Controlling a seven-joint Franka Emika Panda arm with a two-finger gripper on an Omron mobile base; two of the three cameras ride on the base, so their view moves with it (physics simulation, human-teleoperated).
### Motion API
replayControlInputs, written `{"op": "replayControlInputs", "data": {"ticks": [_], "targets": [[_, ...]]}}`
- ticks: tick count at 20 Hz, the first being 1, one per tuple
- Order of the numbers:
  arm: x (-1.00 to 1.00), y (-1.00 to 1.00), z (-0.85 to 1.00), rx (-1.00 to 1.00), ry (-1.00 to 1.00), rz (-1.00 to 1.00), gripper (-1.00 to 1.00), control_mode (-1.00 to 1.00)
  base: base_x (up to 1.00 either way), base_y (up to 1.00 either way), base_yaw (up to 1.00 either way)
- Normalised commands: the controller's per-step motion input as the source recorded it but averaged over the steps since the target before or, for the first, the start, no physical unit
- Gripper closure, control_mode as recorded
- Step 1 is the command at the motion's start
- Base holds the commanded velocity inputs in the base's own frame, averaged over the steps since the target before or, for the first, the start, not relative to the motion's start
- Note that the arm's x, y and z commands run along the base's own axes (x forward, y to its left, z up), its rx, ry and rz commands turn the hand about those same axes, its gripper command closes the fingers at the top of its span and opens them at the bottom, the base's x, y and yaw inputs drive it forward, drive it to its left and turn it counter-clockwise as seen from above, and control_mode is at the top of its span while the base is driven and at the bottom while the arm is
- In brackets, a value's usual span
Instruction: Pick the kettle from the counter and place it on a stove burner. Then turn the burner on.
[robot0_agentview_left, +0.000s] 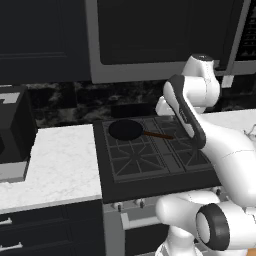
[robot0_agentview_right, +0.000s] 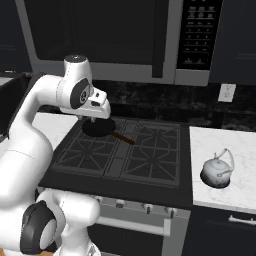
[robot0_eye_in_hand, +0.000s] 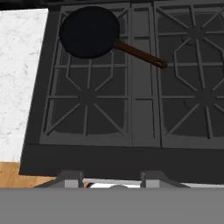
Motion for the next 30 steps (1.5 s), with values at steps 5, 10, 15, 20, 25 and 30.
{"op": "replayControlInputs", "data": {"ticks": [5,10,15,20,25,30], "targets": [[-0.19,-0.42,-0.07,0.00,-0.03,0.00,-1.00,-1.00,0.00,0.00,0.00],[-0.30,-0.84,-0.15,0.03,-0.06,0.00,-1.00,-1.00,0.00,0.00,0.00],[-0.39,-0.93,-0.17,0.04,-0.08,0.00,-1.00,-1.00,0.00,0.00,0.00],[-0.24,-0.97,-0.20,0.00,-0.03,0.00,-1.00,-1.00,0.00,0.00,0.00],[-0.02,-0.92,-0.21,0.00,0.00,0.00,-1.00,-1.00,0.00,0.00,0.00],[0.00,-0.87,-0.17,-0.02,0.01,-0.14,-1.00,-1.00,0.00,0.00,0.00]]}}
